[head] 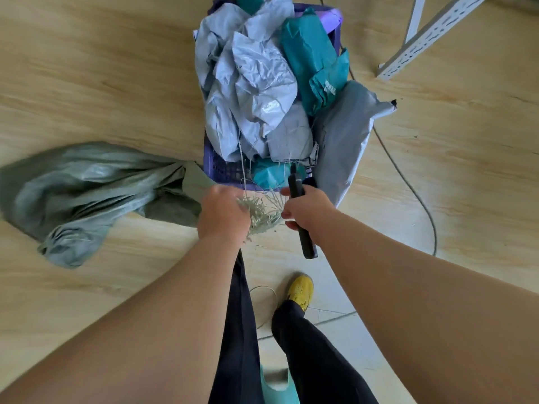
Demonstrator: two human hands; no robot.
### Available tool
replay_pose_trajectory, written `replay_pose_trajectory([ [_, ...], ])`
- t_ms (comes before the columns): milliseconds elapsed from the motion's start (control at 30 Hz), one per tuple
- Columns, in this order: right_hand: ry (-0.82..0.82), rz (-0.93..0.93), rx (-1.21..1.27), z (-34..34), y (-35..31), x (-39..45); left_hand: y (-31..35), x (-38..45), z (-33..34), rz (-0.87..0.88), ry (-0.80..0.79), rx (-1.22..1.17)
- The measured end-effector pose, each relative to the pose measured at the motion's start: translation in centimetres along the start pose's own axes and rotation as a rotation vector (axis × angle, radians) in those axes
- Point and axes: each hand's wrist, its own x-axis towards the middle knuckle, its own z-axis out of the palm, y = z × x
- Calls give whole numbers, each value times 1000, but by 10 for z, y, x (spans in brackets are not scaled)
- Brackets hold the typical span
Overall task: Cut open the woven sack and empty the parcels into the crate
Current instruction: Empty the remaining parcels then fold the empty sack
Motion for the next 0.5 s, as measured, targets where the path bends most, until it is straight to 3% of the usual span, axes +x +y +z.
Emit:
replay_pose_trajectory([
  [67, -22, -30, -37, 4, 8, -12, -8, -14, -3, -15, 8, 10],
  [200, -41, -35, -54, 6, 30, -28, -14, -35, 6, -103, -213, 36],
  [367, -12, -41, -88, 3, 65, -9, -11, -35, 43, 73, -296, 261],
  [500, -16, -58, -105, 16, 94, 24, -29, -16, 68, 190, -219, 434],
])
